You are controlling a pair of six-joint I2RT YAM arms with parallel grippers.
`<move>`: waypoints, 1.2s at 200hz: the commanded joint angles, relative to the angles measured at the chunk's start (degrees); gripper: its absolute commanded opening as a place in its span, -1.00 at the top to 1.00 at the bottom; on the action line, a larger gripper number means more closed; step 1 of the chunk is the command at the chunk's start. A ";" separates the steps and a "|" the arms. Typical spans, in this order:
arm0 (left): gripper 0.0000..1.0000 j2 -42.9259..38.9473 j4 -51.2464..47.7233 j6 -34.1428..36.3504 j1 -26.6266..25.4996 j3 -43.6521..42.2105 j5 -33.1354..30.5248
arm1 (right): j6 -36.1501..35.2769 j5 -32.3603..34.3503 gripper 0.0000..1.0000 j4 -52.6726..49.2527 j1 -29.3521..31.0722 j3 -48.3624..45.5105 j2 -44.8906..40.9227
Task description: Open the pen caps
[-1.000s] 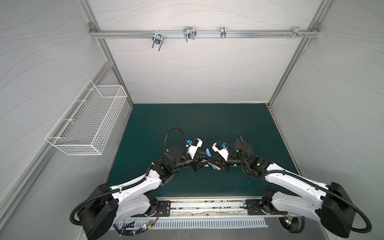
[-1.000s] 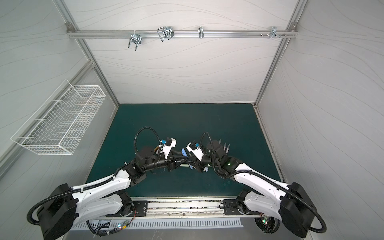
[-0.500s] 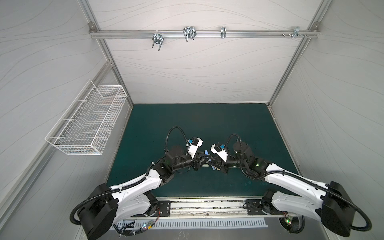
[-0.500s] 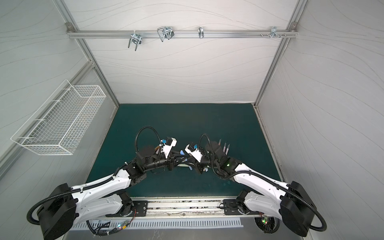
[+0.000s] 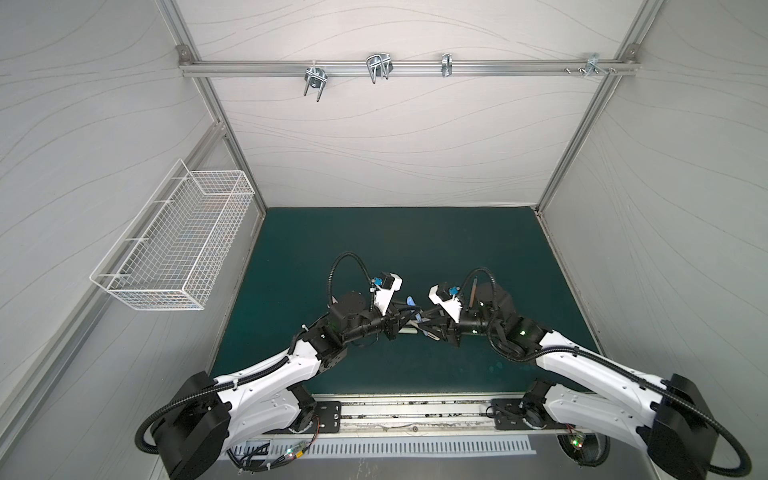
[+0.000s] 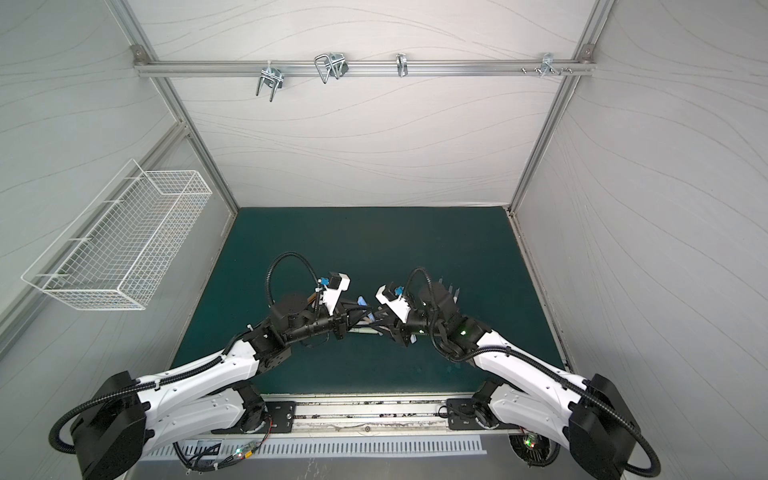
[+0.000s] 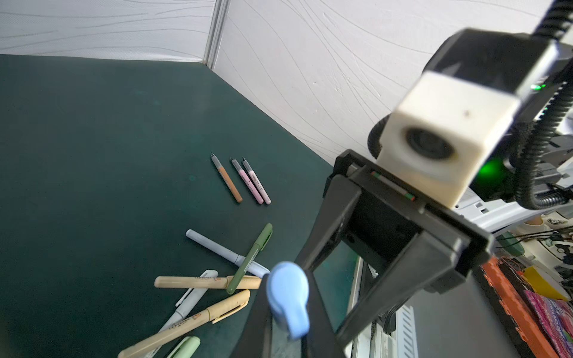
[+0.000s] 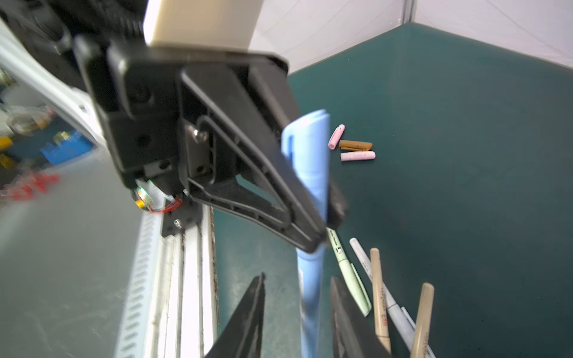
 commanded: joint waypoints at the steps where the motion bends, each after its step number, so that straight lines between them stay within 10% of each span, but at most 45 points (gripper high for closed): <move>1: 1.00 0.34 1.81 -0.15 0.04 1.77 -0.71 | 4.48 -7.62 0.17 6.10 -4.35 -2.65 -2.83; 98: 1.00 1.49 5.13 -3.87 0.09 1.67 -0.10 | 10.54 -18.58 0.11 13.40 -7.58 -3.29 2.09; 240: 1.00 2.51 8.25 -5.50 0.11 1.63 3.90 | 6.61 -12.03 0.38 10.33 -4.19 -1.63 4.76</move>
